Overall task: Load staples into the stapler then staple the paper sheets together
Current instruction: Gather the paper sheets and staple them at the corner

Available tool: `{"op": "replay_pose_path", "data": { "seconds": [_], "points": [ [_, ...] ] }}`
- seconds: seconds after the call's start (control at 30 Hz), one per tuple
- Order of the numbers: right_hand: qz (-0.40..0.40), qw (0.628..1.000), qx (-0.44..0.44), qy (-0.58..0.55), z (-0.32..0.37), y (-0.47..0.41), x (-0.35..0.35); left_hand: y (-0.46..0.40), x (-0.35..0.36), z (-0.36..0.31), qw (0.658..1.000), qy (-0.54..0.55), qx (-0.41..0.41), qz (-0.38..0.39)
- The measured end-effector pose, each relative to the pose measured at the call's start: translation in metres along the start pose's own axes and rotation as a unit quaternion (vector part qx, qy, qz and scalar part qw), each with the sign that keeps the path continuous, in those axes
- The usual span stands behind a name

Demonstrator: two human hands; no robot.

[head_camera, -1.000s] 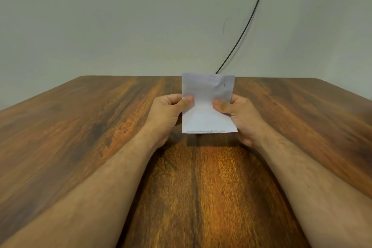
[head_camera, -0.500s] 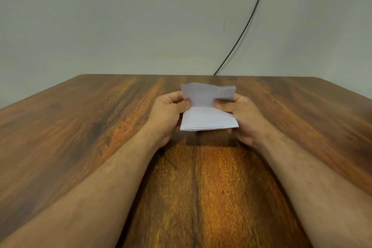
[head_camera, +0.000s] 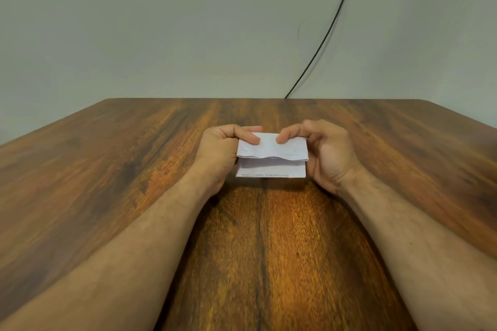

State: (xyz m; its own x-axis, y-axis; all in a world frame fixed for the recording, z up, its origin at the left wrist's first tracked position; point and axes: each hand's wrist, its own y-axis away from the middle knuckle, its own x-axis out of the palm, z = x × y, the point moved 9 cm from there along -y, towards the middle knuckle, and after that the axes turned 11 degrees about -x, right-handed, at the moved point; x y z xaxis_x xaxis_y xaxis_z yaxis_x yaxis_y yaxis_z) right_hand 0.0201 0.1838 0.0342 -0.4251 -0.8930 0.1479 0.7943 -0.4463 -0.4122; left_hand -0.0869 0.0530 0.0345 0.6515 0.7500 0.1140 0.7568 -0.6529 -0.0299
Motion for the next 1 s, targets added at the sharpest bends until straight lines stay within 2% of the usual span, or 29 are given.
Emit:
{"op": "replay_pose_path", "data": {
  "seconds": [0.07,0.13,0.27,0.4,0.6,0.8,1.0],
  "points": [
    [-0.005,0.995,0.001,0.098,0.0,0.0,-0.003,0.001,0.001,0.001,1.0,-0.001,-0.012,0.005],
    [0.0,0.989,-0.005,0.151,-0.002,-0.002,-0.004,0.001,0.0,0.002,1.0,0.011,-0.027,-0.001],
    [-0.009,0.989,-0.027,0.147,-0.003,-0.003,-0.008,-0.002,-0.004,0.012,0.994,0.084,-0.071,0.003],
    [-0.02,0.985,-0.052,0.16,-0.002,-0.006,-0.011,-0.007,0.008,0.027,0.99,0.031,-0.132,0.042],
    [-0.027,0.99,-0.033,0.134,-0.003,-0.004,-0.01,-0.007,0.008,0.024,0.993,0.021,-0.105,0.051],
    [-0.036,0.996,0.009,0.078,-0.005,-0.002,-0.008,-0.008,0.003,0.019,0.996,0.021,-0.076,0.028],
    [-0.034,0.994,0.031,0.099,-0.006,0.0,-0.006,-0.006,0.001,0.019,0.996,0.02,-0.083,0.019]
  ]
}}
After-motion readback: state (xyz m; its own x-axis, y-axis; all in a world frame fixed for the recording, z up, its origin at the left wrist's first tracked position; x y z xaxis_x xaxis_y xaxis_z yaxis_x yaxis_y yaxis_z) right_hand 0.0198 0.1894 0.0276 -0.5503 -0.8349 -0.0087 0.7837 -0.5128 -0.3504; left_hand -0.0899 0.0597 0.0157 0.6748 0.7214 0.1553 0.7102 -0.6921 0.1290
